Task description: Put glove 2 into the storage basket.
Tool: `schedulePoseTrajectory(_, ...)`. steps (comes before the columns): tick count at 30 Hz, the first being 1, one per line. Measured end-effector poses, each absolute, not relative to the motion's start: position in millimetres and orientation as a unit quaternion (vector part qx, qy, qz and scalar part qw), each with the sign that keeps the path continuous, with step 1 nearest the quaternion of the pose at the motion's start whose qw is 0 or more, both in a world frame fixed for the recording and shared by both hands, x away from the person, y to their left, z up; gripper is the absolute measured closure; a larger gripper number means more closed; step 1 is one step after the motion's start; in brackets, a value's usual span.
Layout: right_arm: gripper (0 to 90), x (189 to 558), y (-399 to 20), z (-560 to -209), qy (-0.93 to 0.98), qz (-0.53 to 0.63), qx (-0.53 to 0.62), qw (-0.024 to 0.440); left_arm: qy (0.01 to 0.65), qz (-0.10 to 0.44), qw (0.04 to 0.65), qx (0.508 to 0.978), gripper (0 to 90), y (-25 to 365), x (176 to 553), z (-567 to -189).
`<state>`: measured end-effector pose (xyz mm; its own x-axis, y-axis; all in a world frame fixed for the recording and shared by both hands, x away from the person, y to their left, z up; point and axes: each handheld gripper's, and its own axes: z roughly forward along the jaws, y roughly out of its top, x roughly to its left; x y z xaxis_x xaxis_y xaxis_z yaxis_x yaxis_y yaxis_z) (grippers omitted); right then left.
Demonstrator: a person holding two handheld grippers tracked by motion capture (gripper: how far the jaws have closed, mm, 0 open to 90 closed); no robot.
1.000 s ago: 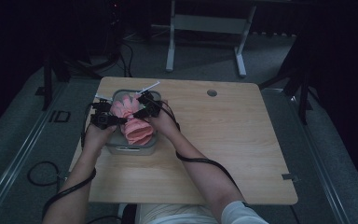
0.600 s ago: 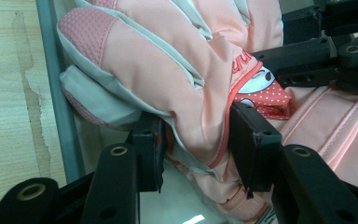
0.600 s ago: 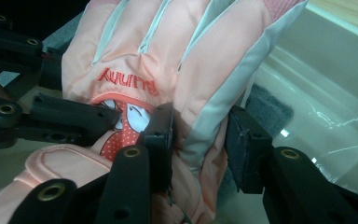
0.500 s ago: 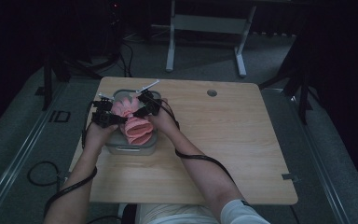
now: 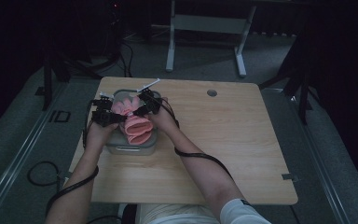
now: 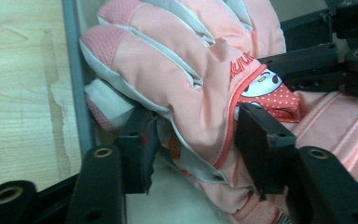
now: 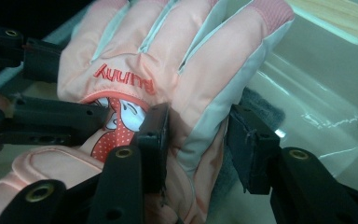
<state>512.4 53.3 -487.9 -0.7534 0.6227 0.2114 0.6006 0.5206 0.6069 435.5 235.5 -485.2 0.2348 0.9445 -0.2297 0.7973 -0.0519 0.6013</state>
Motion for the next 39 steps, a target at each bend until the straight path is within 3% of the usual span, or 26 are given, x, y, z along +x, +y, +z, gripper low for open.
schedulePoseTrajectory(19,55.5,507.1,45.3,-463.2,0.863,0.376,0.336,0.013,0.594,0.154,0.334,0.716,35.0,234.6,421.7,-453.6)
schedulePoseTrajectory(34,52.3,499.3,25.2,-434.7,0.857,0.404,0.319,0.034,0.573,0.171,0.369,0.711,32.1,227.4,408.7,-429.0)
schedulePoseTrajectory(39,46.2,493.1,11.9,-424.4,0.858,0.412,0.307,0.033,0.551,0.179,0.381,0.721,21.9,216.6,403.3,-424.3)
